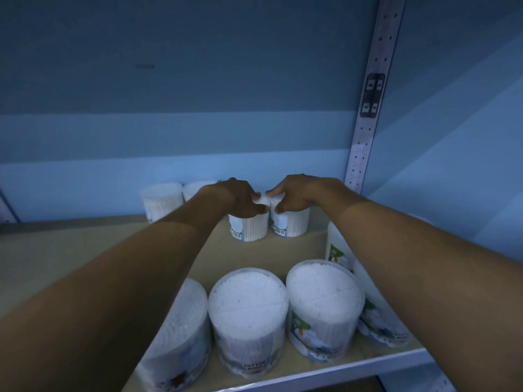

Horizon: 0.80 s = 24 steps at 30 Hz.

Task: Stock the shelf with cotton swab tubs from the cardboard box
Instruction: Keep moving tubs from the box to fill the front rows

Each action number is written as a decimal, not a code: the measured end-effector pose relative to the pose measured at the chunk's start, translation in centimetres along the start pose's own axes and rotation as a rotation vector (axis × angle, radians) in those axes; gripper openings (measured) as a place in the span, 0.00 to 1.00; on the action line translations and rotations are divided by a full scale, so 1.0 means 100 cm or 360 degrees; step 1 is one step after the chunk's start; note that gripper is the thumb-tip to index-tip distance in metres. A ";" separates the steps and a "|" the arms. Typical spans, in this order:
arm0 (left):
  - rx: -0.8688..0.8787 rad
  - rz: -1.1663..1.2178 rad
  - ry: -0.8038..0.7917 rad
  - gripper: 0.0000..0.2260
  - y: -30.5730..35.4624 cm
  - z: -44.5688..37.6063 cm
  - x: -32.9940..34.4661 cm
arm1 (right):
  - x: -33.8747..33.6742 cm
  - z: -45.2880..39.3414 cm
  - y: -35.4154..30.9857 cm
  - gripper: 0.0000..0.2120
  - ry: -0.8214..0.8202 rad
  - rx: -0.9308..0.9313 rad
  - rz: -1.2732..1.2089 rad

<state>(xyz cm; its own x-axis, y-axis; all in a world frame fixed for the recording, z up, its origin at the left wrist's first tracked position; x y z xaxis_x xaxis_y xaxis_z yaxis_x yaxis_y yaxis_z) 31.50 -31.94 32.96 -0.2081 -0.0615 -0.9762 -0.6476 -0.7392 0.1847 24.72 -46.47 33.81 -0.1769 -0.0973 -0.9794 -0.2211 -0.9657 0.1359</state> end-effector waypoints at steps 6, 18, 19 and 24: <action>0.0028 0.0040 0.0009 0.30 0.004 0.024 0.001 | 0.004 0.025 -0.005 0.30 0.0020 -0.0021 -0.0045; -0.0006 0.0178 0.0009 0.30 0.010 0.064 -0.002 | -0.001 0.060 -0.012 0.31 -0.0044 -0.0092 -0.0127; -0.0017 0.0175 0.0001 0.31 0.010 0.068 -0.003 | -0.002 0.061 -0.012 0.31 -0.0068 -0.0098 -0.0122; -0.0081 0.0223 -0.0035 0.32 0.013 0.080 -0.009 | -0.008 0.066 -0.010 0.36 -0.0140 -0.0114 -0.0093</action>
<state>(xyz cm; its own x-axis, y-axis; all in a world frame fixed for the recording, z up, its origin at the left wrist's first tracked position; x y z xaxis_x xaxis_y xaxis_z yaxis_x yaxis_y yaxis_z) 25.02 -27.50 34.96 -0.3100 -0.1522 -0.9385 -0.5732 -0.7576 0.3122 18.78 -43.83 35.46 -0.2499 -0.0222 -0.9680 -0.1651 -0.9841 0.0652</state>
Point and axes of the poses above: each hand's wrist, its own z-axis away from the middle knuckle, its own x-axis out of the palm, y = z × x, the point moved 1 cm from there along -z, towards the middle knuckle, and after that the axes turned 11 degrees about z, right-handed, at the moved point
